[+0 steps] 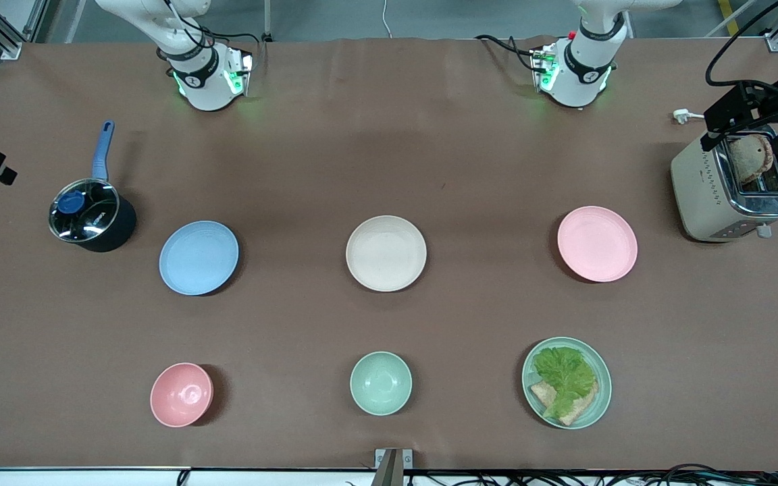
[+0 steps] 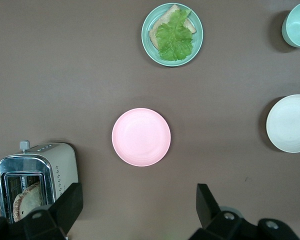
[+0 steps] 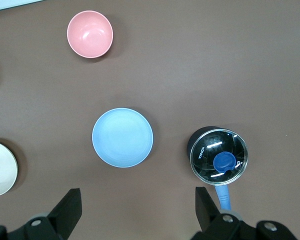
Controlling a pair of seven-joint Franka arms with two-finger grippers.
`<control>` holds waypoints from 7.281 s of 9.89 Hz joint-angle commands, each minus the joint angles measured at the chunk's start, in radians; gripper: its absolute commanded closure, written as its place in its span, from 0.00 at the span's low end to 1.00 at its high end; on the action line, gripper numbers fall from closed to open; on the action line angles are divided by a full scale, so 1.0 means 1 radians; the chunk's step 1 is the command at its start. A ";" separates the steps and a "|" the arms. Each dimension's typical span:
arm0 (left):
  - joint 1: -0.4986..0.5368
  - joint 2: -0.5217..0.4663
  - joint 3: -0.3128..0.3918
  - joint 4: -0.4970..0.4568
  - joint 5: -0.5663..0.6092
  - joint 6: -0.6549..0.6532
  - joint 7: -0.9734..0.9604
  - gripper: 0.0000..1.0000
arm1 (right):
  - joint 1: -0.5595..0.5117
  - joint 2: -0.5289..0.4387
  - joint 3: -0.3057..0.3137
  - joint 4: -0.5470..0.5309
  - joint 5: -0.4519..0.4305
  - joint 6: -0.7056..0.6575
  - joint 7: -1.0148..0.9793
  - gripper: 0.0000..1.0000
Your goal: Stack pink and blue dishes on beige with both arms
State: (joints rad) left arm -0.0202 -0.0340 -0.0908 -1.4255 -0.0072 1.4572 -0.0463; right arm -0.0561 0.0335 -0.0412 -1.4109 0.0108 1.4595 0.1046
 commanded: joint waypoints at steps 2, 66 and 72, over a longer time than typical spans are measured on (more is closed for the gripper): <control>0.016 -0.018 -0.013 -0.055 -0.017 0.005 -0.007 0.00 | -0.002 -0.032 -0.002 -0.039 -0.009 0.009 -0.014 0.00; -0.224 0.478 -0.362 -0.455 0.285 0.945 -0.971 0.00 | 0.202 0.341 0.378 -0.626 0.531 0.853 0.124 0.96; -0.073 0.185 -0.276 -0.498 0.215 0.755 -0.568 0.00 | 0.255 0.433 0.422 -0.622 0.532 1.041 0.141 0.88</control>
State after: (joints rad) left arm -0.1022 0.2211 -0.3940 -1.8733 0.2468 2.2467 -0.6817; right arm 0.2041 0.4590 0.3731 -2.0310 0.5492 2.4840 0.2321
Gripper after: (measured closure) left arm 0.000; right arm 0.912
